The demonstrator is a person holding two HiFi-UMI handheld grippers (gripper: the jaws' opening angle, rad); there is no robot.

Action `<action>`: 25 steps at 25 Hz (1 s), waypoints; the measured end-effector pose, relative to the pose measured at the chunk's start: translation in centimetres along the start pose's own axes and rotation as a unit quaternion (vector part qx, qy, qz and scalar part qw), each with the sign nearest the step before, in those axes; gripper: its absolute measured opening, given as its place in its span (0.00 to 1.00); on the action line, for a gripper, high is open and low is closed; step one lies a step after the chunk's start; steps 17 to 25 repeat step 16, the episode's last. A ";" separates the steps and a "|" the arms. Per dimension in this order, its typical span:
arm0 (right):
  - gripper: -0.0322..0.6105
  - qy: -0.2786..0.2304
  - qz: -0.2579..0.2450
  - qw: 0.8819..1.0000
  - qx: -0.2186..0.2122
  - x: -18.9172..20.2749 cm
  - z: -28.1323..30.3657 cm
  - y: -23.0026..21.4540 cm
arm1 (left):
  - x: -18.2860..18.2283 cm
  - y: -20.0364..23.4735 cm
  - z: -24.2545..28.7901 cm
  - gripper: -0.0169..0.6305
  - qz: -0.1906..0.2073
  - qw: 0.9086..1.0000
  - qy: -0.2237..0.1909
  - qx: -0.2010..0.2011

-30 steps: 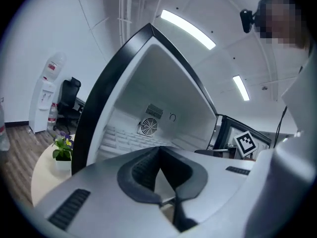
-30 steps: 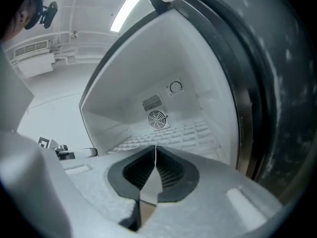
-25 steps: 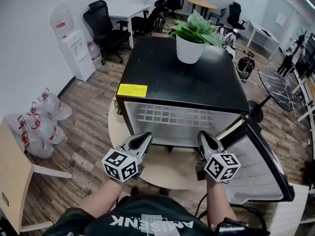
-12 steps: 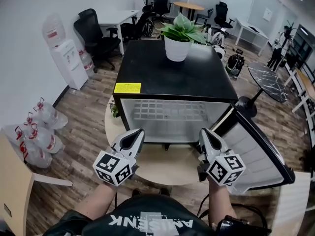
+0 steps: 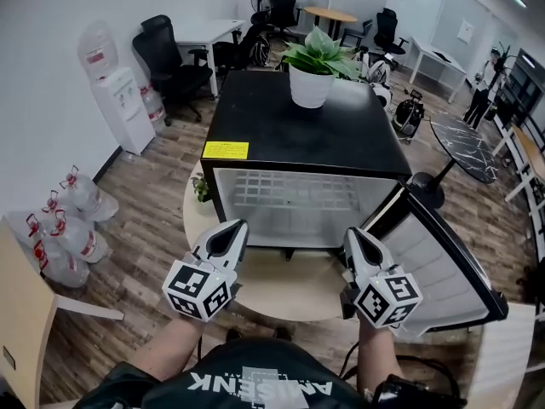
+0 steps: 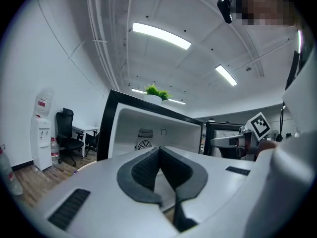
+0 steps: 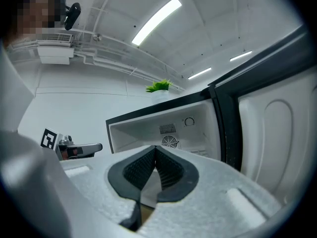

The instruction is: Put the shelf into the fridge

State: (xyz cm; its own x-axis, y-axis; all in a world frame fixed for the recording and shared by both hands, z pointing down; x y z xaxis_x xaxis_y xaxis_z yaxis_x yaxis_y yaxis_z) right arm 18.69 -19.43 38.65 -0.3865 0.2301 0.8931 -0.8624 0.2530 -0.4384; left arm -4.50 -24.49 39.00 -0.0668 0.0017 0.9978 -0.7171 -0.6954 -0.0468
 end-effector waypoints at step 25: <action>0.06 -0.010 0.016 1.000 0.016 -0.9 -0.1 -0.2 | -0.5 -0.5 -0.2 0.03 0.000 1.000 0.010 -0.004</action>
Point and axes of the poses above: the fingertips, and each gripper's own axes: z forward along the fingers, y to its left, x out of its underside, the point moved 3 cm from there along -z, backward along the fingers, and after that the axes turned 12 degrees about z, right-handed, at the moved point
